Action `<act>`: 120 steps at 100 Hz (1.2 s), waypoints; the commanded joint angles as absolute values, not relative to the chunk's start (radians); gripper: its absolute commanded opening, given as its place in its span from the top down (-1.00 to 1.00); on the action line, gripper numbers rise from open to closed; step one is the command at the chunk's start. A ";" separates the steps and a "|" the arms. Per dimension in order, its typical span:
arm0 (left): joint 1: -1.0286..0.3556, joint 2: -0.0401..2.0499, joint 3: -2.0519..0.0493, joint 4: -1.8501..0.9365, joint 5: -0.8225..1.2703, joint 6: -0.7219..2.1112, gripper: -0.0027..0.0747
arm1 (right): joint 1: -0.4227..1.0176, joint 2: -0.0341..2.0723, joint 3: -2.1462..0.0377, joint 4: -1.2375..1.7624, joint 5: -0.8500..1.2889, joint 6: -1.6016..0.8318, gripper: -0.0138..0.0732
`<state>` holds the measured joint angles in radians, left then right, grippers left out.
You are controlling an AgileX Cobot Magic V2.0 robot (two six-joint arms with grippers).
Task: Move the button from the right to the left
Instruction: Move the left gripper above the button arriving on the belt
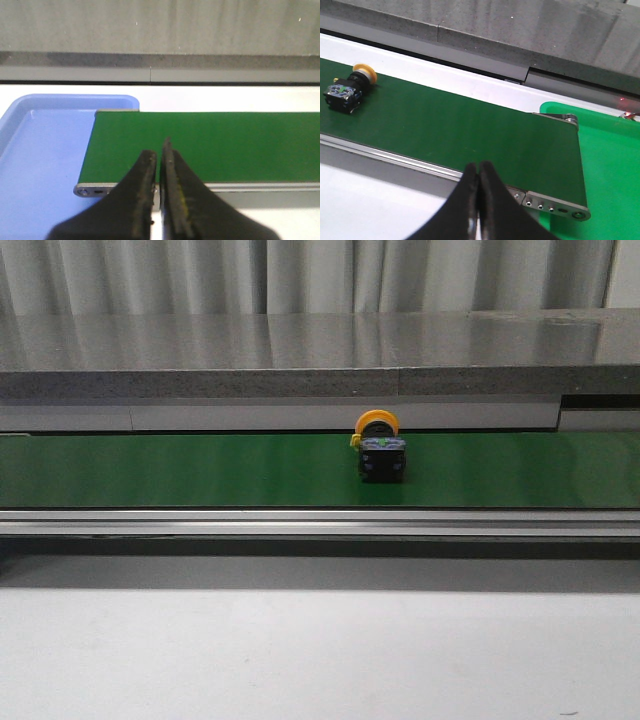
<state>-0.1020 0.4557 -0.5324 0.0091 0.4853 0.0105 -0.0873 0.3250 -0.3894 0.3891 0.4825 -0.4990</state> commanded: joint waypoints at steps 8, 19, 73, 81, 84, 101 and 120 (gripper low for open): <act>-0.100 0.623 -0.688 0.000 0.536 0.000 0.92 | -0.087 0.331 -0.416 0.409 0.413 -0.505 0.84; -0.100 0.711 -0.747 0.000 0.565 0.000 0.92 | -0.087 0.331 -0.416 0.409 0.413 -0.505 0.84; -0.100 0.939 -0.777 -0.121 0.584 0.009 0.74 | -0.087 0.331 -0.416 0.409 0.413 -0.505 0.84; -0.100 0.941 -0.777 -0.121 0.584 0.034 0.40 | -0.087 0.331 -0.416 0.409 0.413 -0.505 0.84; -0.100 0.941 -0.777 -0.121 0.584 0.036 0.25 | -0.087 0.331 -0.416 0.409 0.413 -0.505 0.84; -0.100 0.941 -0.777 -0.123 0.575 0.036 -0.54 | -0.087 0.331 -0.416 0.409 0.413 -0.505 0.84; -0.103 0.943 -0.798 -0.146 0.583 0.036 -0.59 | -0.087 0.331 -0.416 0.409 0.413 -0.505 0.84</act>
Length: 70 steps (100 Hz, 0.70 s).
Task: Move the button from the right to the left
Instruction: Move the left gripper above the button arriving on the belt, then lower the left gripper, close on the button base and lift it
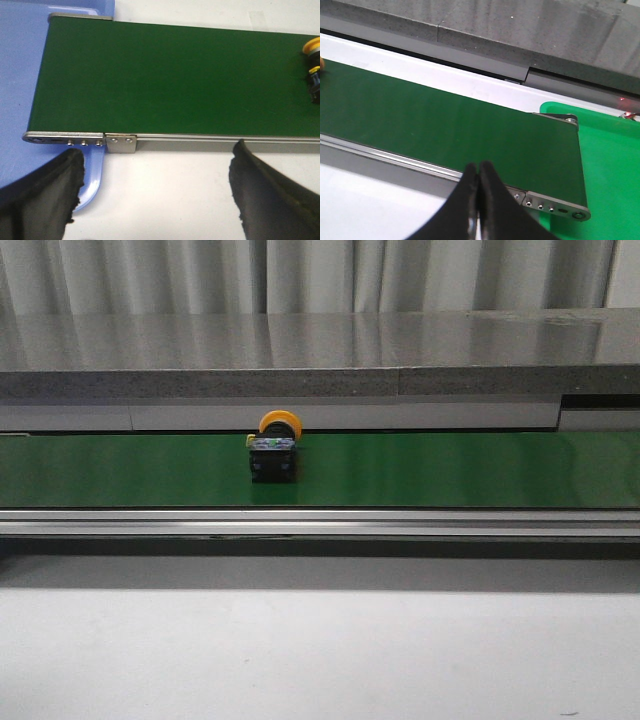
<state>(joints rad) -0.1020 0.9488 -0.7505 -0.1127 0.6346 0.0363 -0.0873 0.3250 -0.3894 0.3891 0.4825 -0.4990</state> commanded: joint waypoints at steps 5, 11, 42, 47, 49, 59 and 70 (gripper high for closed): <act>-0.114 0.950 -0.812 -0.155 0.585 0.036 -0.59 | -0.087 0.331 -0.416 0.409 0.413 -0.505 0.84; -0.134 0.967 -0.833 -0.157 0.585 0.036 -0.59 | -0.087 0.331 -0.416 0.409 0.413 -0.505 0.84; -0.262 1.146 -0.947 -0.171 0.581 0.036 -0.59 | -0.087 0.331 -0.416 0.409 0.413 -0.505 0.84; -0.279 1.183 -0.969 -0.171 0.581 0.036 -0.59 | -0.087 0.331 -0.416 0.409 0.413 -0.505 0.84; -0.286 1.200 -0.978 -0.171 0.581 0.036 -0.59 | -0.087 0.331 -0.416 0.409 0.413 -0.505 0.84; -0.320 1.274 -1.024 -0.171 0.581 0.036 -0.59 | -0.087 0.331 -0.416 0.409 0.413 -0.505 0.84; -0.352 1.354 -1.073 -0.171 0.579 0.036 -0.59 | -0.087 0.331 -0.416 0.409 0.413 -0.505 0.84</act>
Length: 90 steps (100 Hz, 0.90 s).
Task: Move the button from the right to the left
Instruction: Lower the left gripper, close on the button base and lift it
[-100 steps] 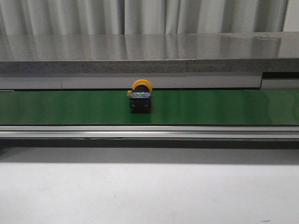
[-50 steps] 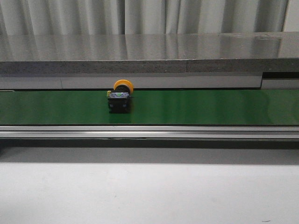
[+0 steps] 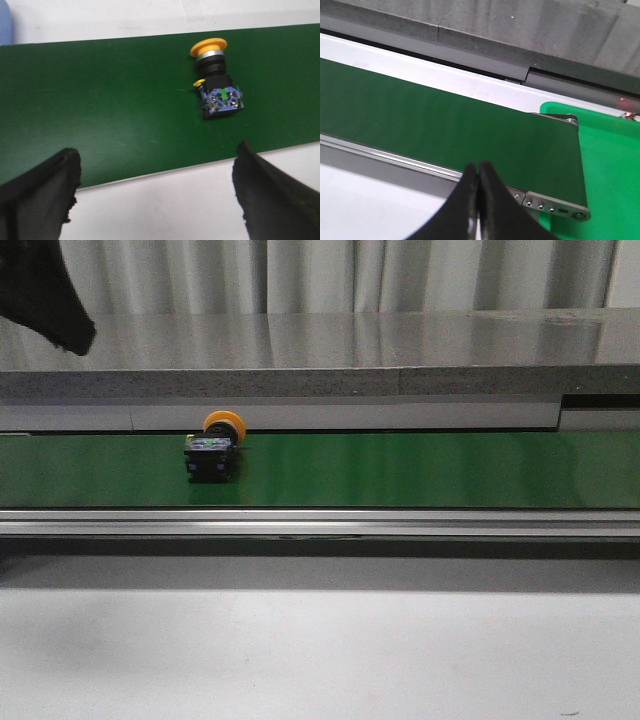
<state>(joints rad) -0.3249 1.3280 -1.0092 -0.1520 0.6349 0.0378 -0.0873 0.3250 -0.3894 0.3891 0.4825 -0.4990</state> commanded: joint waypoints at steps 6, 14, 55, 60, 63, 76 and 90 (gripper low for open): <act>-0.367 1.395 -1.096 -0.171 0.577 0.036 -0.59 | -0.087 0.331 -0.416 0.409 0.413 -0.505 0.84; -0.386 1.439 -1.128 -0.171 0.574 0.036 -0.59 | -0.087 0.331 -0.416 0.409 0.413 -0.505 0.84; -0.403 1.581 -1.208 -0.117 0.546 0.036 -0.59 | -0.087 0.331 -0.416 0.409 0.413 -0.505 0.84; -0.396 1.592 -1.208 -0.105 0.537 0.036 -0.59 | -0.087 0.331 -0.416 0.409 0.413 -0.505 0.84; -0.392 1.599 -1.208 -0.105 0.532 0.036 -0.59 | -0.087 0.331 -0.416 0.409 0.413 -0.505 0.84; -0.361 1.635 -1.208 -0.101 0.526 0.036 -0.59 | -0.087 0.331 -0.416 0.409 0.413 -0.505 0.84; -0.326 1.664 -1.208 -0.099 0.516 0.036 -0.59 | -0.087 0.331 -0.416 0.409 0.413 -0.505 0.84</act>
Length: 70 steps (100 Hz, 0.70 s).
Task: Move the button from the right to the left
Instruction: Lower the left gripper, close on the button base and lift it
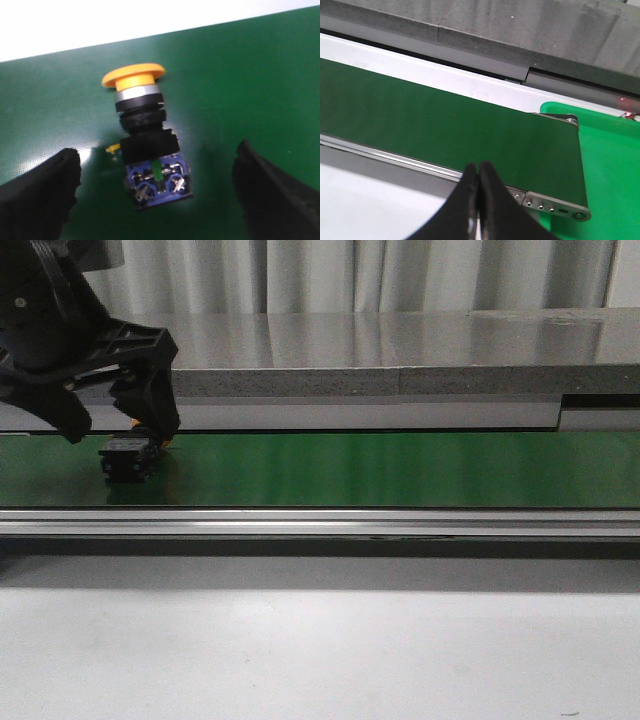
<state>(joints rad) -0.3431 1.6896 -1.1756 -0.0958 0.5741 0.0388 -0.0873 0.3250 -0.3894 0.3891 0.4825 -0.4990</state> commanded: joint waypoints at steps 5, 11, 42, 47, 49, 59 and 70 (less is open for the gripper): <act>-0.316 1.674 -1.208 -0.095 0.512 0.036 -0.59 | -0.087 0.331 -0.416 0.409 0.413 -0.505 0.84; -0.316 1.683 -1.208 -0.083 0.512 0.036 -0.53 | -0.087 0.331 -0.416 0.409 0.413 -0.505 0.84; -0.316 1.698 -1.208 -0.054 0.518 0.036 0.31 | -0.087 0.331 -0.416 0.409 0.413 -0.505 0.84; -0.316 1.693 -1.208 -0.046 0.526 0.036 0.43 | -0.087 0.331 -0.416 0.409 0.413 -0.505 0.84; -0.316 1.691 -1.208 -0.041 0.532 0.036 0.47 | -0.087 0.331 -0.416 0.409 0.413 -0.505 0.84; -0.316 1.664 -1.208 -0.009 0.564 0.036 0.62 | -0.087 0.331 -0.416 0.409 0.413 -0.505 0.84; -0.300 1.622 -1.208 0.031 0.595 0.036 0.66 | -0.087 0.331 -0.416 0.409 0.413 -0.505 0.84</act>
<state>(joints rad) -0.3126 1.7072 -1.1771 0.0055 0.6063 0.0388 -0.0873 0.3250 -0.3894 0.3891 0.4825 -0.4990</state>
